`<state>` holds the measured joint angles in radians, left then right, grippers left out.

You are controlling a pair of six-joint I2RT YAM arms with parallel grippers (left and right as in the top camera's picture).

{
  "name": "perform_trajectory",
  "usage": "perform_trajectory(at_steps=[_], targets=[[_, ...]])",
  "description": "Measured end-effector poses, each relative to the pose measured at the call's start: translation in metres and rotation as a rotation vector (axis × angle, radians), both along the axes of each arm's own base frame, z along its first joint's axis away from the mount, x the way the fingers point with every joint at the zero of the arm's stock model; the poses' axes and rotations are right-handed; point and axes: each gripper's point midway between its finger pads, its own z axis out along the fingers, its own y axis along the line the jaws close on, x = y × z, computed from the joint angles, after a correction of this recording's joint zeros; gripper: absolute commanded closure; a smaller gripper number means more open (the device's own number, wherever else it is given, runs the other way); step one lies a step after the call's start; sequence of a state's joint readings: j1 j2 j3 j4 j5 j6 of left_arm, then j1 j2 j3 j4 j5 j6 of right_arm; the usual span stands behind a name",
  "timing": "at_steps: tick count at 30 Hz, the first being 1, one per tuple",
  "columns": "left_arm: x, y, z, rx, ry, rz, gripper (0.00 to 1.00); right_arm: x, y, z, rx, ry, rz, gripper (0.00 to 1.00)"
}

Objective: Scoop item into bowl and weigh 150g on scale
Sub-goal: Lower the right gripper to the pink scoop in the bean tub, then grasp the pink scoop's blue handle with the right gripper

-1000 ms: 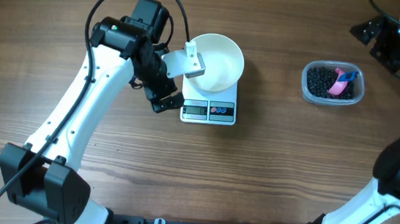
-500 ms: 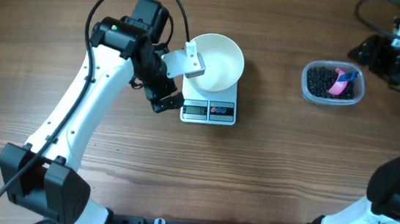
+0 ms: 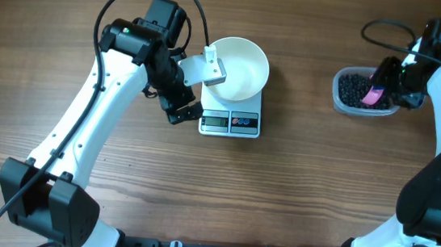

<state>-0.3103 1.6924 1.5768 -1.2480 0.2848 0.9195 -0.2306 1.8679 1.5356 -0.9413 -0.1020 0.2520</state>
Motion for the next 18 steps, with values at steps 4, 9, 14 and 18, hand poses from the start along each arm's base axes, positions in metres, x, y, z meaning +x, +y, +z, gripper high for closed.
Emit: perform_trajectory(at_steps=[4,9,14,18], targets=[[0.0000,0.0000,0.0000,0.000,0.000,0.000,0.00,0.0086,0.0106,0.0037,0.057,-0.043,0.030,0.65],[0.0000,0.0000,0.0000,0.000,0.000,0.000,0.00,0.0052,0.0108,0.0025,0.058,-0.029,0.029,0.72],[0.0000,0.0000,0.0000,0.000,0.000,0.000,0.00,0.0015,0.0045,0.0007,0.028,-0.008,0.000,0.72],[0.0000,0.0000,0.0000,0.000,0.000,0.000,0.00,0.0007,0.0047,0.0004,0.029,-0.004,-0.001,0.72]])
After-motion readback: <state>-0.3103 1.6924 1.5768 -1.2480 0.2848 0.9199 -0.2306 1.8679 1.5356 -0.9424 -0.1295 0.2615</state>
